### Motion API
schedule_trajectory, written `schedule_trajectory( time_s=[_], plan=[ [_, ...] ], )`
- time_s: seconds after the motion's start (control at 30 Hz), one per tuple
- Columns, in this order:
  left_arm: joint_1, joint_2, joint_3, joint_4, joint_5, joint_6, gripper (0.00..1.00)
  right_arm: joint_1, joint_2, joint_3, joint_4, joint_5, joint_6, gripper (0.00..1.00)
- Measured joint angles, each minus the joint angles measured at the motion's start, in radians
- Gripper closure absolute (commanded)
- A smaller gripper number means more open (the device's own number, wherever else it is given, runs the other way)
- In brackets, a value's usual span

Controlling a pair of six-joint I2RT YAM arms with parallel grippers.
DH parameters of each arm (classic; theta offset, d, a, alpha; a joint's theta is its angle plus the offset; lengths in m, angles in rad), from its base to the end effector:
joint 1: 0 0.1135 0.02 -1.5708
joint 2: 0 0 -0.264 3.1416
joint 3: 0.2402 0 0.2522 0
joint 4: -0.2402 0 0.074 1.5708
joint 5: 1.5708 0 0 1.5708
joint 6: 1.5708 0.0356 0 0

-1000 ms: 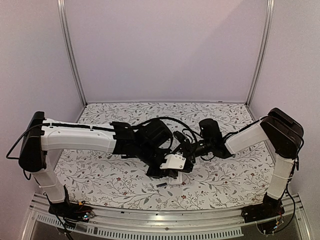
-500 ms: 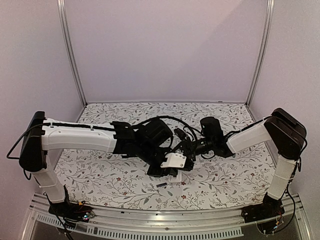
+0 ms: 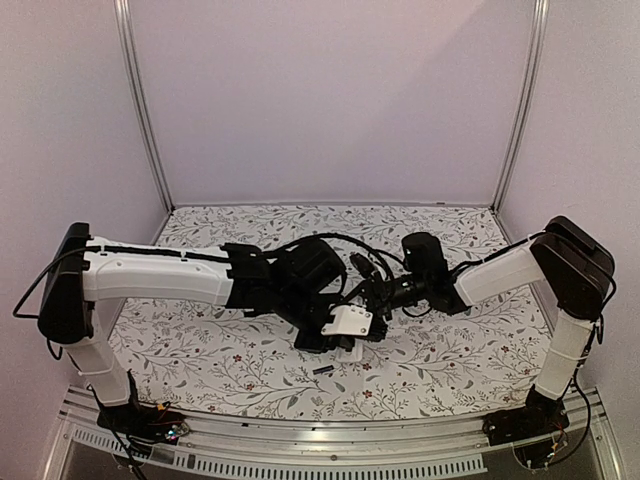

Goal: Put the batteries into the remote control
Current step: Load the battery into the battery compartment, then press the battery in the battery compartment.

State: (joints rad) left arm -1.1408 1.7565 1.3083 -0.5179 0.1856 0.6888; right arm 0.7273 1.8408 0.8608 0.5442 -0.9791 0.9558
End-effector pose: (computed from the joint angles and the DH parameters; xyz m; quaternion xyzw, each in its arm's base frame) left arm 0.1514 -0.3458 0.2312 0.7701 0.5579 -0.1527 0.2691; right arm 0.2506 0.2626 0.1583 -0.1663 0.7682 0.6179 0.0204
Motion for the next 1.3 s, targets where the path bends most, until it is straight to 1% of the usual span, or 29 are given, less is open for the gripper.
schedule_trajectory(
  time_s=[0.1, 0.27, 0.6, 0.63, 0.67, 0.73, 0.8, 0.83, 0.87, 0.9, 0.93, 1.03, 1.13, 1.2, 1.3],
  plan=[
    [-0.006, 0.0, 0.0, 0.005, -0.024, 0.004, 0.84, -0.008, -0.004, -0.002, -0.003, 0.001, 0.0, 1.0],
    [-0.009, -0.015, 0.0, 0.023, -0.045, 0.006, 0.8, -0.025, -0.024, -0.004, -0.005, 0.0, 0.003, 1.0],
    [-0.012, -0.106, -0.053, 0.027, -0.036, -0.005, 0.74, -0.034, -0.03, -0.005, 0.004, -0.026, 0.023, 1.0],
    [-0.012, -0.116, -0.059, 0.032, -0.036, -0.012, 0.72, -0.035, -0.03, -0.005, 0.004, -0.026, 0.023, 1.0],
    [-0.012, -0.126, -0.066, 0.038, -0.037, -0.021, 0.66, -0.035, -0.03, -0.005, 0.004, -0.025, 0.023, 1.0],
    [-0.011, -0.152, -0.101, 0.076, -0.039, -0.059, 0.51, -0.037, -0.03, -0.005, 0.004, -0.024, 0.023, 1.0],
    [-0.006, -0.198, -0.166, 0.142, -0.054, -0.138, 0.34, -0.042, -0.03, -0.005, 0.004, -0.023, 0.023, 1.0],
    [-0.003, -0.222, -0.2, 0.183, -0.064, -0.184, 0.24, -0.046, -0.03, -0.006, 0.004, -0.02, 0.022, 1.0],
    [0.003, -0.248, -0.236, 0.227, -0.077, -0.247, 0.1, -0.05, -0.03, -0.008, 0.005, -0.017, 0.02, 1.0],
    [0.01, -0.269, -0.263, 0.264, -0.093, -0.303, 0.02, -0.055, -0.031, -0.012, 0.005, -0.013, 0.018, 1.0],
    [0.016, -0.286, -0.282, 0.293, -0.104, -0.353, 0.01, -0.061, -0.034, -0.016, 0.005, -0.006, 0.014, 1.0],
    [0.051, -0.326, -0.327, 0.406, -0.142, -0.587, 0.0, -0.076, -0.054, -0.029, 0.001, 0.013, 0.002, 1.0],
    [0.084, -0.325, -0.333, 0.473, -0.146, -0.778, 0.0, -0.081, -0.088, -0.032, 0.002, 0.029, -0.016, 1.0],
    [0.098, -0.306, -0.324, 0.491, -0.125, -0.87, 0.01, -0.081, -0.11, -0.032, 0.003, 0.032, -0.029, 1.0],
    [0.103, -0.263, -0.311, 0.515, -0.08, -0.954, 0.09, -0.08, -0.132, -0.032, 0.008, 0.035, -0.04, 1.0]
  ],
)
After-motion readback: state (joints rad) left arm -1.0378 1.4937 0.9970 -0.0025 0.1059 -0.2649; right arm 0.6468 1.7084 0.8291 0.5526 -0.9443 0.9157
